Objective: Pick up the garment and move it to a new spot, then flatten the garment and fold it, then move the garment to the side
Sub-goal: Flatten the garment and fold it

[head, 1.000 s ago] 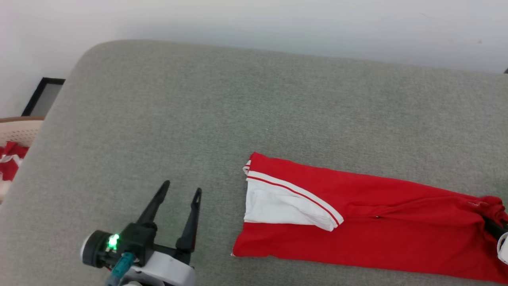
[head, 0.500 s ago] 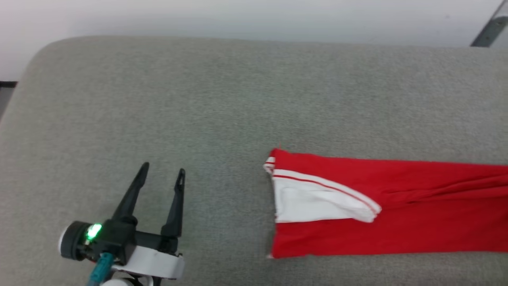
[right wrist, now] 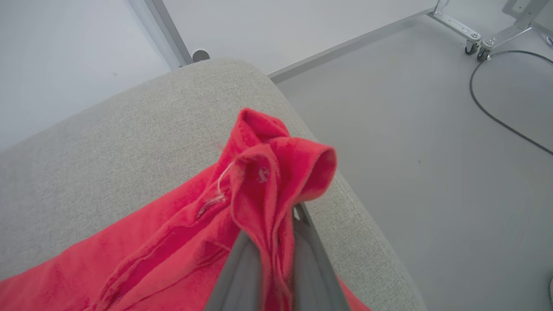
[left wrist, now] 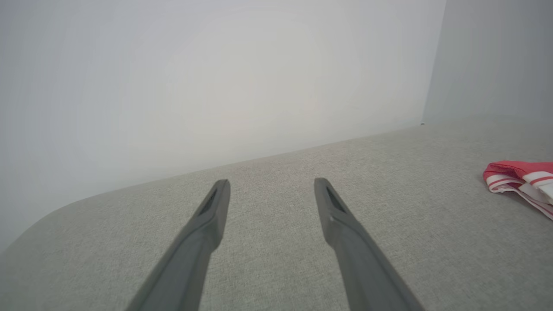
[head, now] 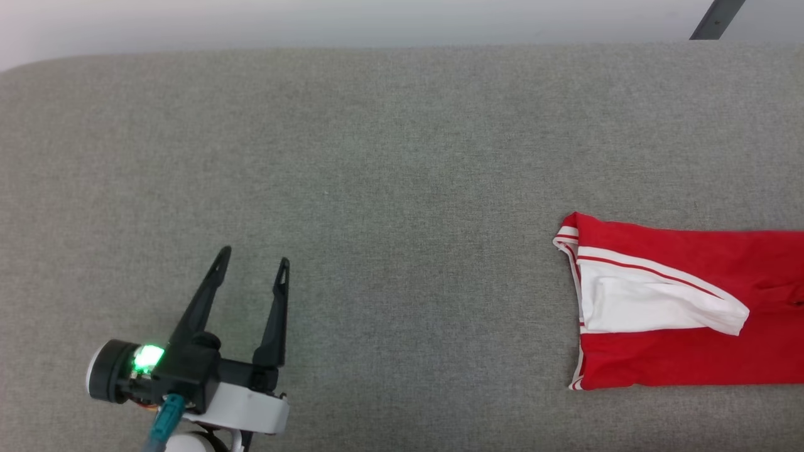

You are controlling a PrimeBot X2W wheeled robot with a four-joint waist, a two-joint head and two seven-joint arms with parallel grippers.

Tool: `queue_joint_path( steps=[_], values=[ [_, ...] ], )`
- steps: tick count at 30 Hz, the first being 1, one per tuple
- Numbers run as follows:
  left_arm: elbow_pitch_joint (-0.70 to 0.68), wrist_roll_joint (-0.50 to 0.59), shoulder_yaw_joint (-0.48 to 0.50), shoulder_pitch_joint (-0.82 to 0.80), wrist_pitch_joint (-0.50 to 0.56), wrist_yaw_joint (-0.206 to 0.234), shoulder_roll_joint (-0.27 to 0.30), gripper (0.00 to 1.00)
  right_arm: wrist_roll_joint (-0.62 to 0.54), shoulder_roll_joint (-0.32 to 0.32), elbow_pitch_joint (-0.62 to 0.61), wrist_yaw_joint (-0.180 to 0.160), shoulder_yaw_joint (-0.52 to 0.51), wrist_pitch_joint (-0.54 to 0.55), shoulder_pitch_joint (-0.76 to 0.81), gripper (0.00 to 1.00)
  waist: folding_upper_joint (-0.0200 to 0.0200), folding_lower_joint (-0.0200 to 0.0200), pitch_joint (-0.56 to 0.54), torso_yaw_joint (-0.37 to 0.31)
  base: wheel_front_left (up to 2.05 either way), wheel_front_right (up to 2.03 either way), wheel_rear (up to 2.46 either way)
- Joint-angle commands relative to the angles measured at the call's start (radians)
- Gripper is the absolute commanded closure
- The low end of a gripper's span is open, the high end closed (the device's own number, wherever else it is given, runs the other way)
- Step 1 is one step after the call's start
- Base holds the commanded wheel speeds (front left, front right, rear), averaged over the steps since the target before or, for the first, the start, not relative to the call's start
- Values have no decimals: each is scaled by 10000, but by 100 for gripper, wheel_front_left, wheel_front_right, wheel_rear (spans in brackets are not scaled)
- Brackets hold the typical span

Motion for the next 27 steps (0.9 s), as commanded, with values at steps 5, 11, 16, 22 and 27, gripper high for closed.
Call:
queue_joint_path(
  steps=[5, 11, 16, 22, 27],
  values=[
    [147, 98, -161, -88, 6, 136, 65, 0, -459, 236, -765, -15, 377, -30, 157, 100, 0, 0, -142, 6, 0, 0, 0],
    [89, -196, -206, 151, 6, 18, 64, 0, -1284, 302, -2933, -16, 1108, 471, 216, 100, 0, 0, -328, 11, 0, 0, 0],
    [109, -255, -265, 208, 5, -49, -31, 0, -1866, 461, -4876, -15, 1418, 955, 205, 100, 0, 0, -409, 128, 0, 0, 0],
    [122, -425, -251, 287, 5, -96, -326, 0, -2442, 1325, -6371, -16, 1608, 1785, 85, 100, 0, 0, -444, 434, 0, 0, 0],
    [219, -482, -362, 167, 5, -173, -492, 0, -3116, 2192, -6623, -15, 1748, 2412, -29, 100, 0, 0, -372, 864, 0, 0, 0]
  ],
)
